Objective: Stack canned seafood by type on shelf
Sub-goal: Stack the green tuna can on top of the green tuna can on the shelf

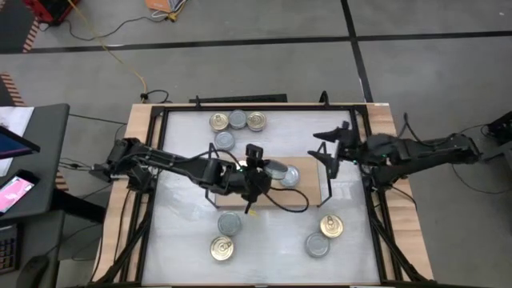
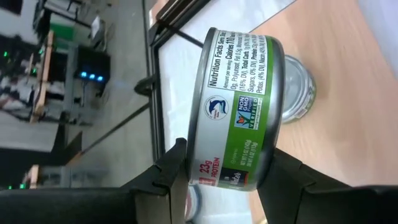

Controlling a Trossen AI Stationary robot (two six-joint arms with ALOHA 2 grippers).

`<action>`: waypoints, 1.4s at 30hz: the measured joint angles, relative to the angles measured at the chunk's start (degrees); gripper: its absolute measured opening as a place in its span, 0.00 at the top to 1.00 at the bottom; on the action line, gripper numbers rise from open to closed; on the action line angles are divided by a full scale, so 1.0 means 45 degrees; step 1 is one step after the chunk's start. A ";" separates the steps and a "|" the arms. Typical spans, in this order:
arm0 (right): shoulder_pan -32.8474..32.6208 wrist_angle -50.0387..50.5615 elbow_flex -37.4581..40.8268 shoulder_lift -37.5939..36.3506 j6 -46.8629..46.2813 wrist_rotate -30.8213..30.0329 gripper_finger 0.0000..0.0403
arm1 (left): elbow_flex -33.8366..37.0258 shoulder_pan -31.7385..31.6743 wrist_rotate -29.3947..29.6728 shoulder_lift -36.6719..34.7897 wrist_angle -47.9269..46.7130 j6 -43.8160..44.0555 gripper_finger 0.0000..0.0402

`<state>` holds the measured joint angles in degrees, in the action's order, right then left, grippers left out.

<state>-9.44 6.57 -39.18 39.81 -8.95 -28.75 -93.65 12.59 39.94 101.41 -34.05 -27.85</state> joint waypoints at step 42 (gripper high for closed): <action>-0.2648 -0.3094 0.1141 -0.2426 0.3315 -0.0593 0.18 | 0.5493 -0.2267 -0.7258 -0.0010 1.0465 -0.7987 0.65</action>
<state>-21.36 -7.35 -34.04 28.89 5.97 -31.42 -68.93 2.38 7.27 101.36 13.04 -63.79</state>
